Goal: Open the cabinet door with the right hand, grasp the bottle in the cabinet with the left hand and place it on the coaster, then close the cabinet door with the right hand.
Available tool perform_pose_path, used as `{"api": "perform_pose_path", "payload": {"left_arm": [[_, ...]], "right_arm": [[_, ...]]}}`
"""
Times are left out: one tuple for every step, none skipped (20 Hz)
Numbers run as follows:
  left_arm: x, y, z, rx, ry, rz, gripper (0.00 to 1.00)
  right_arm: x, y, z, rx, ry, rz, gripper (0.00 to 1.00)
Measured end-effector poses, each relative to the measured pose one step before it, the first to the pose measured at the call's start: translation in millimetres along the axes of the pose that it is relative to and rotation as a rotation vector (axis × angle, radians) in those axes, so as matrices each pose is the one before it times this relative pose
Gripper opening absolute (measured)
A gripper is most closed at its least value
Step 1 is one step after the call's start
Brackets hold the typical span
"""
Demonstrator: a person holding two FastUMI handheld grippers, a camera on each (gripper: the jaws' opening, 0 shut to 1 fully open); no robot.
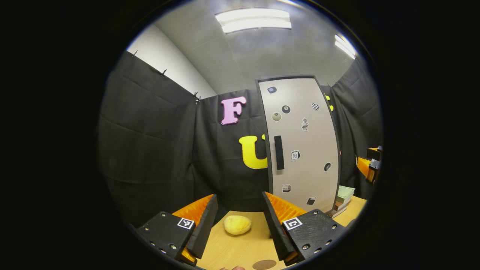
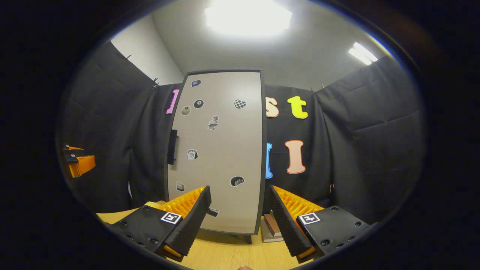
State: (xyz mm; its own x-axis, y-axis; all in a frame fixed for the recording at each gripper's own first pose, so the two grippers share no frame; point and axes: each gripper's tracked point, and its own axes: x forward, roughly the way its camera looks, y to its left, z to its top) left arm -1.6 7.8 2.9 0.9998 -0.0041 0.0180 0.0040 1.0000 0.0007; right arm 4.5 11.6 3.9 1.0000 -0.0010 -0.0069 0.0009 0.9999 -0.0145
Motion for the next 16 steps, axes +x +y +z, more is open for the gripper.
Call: {"api": "perform_pose_path", "payload": {"left_arm": [[1.48,3.4,-0.25,-0.00107,0.00088,0.00245,0.68],[-0.04,2.39,0.38,-0.00093,-0.00009,0.00267,0.68],[0.07,3.82,-0.97,-0.00019,0.0008,0.0044,0.68],[-0.34,3.9,0.07,0.00045,0.00023,0.00437,0.68],[0.04,3.92,-1.37,0.00094,0.00066,0.00553,0.68],[1.36,5.1,-0.26,0.00025,-0.00027,0.00556,0.68],[0.9,4.53,-1.29,0.00021,0.00098,0.00637,0.68],[0.38,5.78,-1.01,0.00104,0.00232,0.00748,0.68],[-1.24,4.95,-1.94,0.00115,0.00307,0.00808,0.68],[0.6,6.61,-1.4,-0.00017,0.00229,0.00884,0.68],[0.88,5.76,-2.34,-0.00153,0.00265,0.00904,0.68],[1.02,5.32,-2.04,-0.00103,0.00385,0.00819,0.68],[-0.3,5.57,-2.81,0.00022,0.00356,0.00976,0.68],[0.45,5.31,-1.27,0.00108,0.00308,0.00971,0.68],[0.03,5.76,-2.1,0.00175,0.00183,0.01021,0.68],[0.15,6.54,-0.6,0.00281,0.00197,0.01028,0.68]], "right_arm": [[2.46,3.53,1.21,0.00573,0.004,0.00473,0.98],[2.75,3.64,0.9,0.0076,0.00321,0.00547,0.98],[3.77,4.81,2.31,0.0081,-0.0002,0.00648,0.97],[3.67,4.77,3.09,0.00476,0.00062,0.00678,0.97],[4.16,4.85,3.04,0.00218,0.00049,0.00612,0.98],[4.61,6.21,2.5,-0.00058,0.00267,0.00752,0.98],[4.62,5.16,3.19,-0.00142,0.00068,0.00944,0.98],[4.93,5.38,2.72,-0.00185,0.00022,0.00843,0.97],[4.78,5.42,2.66,-0.00187,0.00124,0.00784,0.97],[4.5,5.69,1.52,-0.00113,0.00265,0.00973,0.97],[4.12,5.56,1.78,-0.0013,0.00283,0.00874,0.98],[4.79,4.91,1.83,-0.00115,0.00183,0.00867,0.97],[5.7,5.7,1.98,-0.00071,0.00099,0.00939,0.98],[4.42,5.61,2.07,-0.00077,-0.00031,0.01008,0.98],[5.54,6.77,2.88,-0.00246,-0.00042,0.00981,0.98],[5.96,5.72,3.02,-0.00134,-0.00291,0.00779,0.98]]}}
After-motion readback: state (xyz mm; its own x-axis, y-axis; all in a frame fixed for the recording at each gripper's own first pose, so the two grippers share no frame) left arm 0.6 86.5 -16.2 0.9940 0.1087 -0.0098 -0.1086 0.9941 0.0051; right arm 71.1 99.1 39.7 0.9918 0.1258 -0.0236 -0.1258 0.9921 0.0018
